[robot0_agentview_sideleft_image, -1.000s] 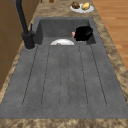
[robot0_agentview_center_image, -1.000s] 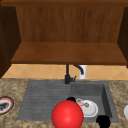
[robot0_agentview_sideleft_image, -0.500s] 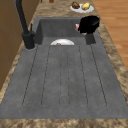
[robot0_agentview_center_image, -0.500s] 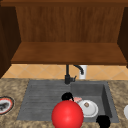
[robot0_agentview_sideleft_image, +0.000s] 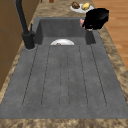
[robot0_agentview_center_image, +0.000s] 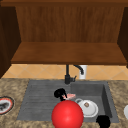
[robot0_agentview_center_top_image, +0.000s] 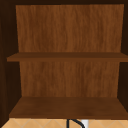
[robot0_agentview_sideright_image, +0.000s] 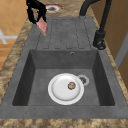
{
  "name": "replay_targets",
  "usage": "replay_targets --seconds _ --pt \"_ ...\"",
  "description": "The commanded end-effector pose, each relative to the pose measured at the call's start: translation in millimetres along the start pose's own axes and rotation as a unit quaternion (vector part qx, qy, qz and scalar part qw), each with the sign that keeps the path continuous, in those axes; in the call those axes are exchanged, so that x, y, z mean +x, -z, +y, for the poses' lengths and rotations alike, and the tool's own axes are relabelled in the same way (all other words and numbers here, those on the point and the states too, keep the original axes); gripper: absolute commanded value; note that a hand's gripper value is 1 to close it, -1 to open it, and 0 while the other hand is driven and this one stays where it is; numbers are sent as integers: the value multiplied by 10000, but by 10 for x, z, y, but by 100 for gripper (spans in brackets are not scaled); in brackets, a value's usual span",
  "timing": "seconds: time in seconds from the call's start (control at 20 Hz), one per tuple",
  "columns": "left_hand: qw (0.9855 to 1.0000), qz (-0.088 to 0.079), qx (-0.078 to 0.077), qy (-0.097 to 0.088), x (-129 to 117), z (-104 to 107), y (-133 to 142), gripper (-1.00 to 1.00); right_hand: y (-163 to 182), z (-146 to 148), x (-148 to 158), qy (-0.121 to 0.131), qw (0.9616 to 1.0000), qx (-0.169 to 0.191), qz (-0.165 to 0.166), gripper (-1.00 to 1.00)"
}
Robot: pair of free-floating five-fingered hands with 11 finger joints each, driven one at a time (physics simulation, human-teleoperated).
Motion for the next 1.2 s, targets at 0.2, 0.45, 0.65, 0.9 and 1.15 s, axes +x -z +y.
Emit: replay_targets --seconds 0.2,0.45,0.65,0.9,1.15 --pt "10000 -10 -9 -19 315 458 -412 100 0 0 0 0 10000 0 0 0" --pt "10000 -5 -17 -35 511 742 -689 100 0 0 0 0 10000 0 0 0" --pt "10000 8 -20 -57 666 959 -917 100 0 0 0 0 10000 0 0 0" --pt "10000 31 -20 -90 848 1205 -1215 100 0 0 0 0 10000 0 0 0" --pt "9999 52 -23 -112 1019 1437 -1523 100 0 0 0 0 10000 0 0 0"
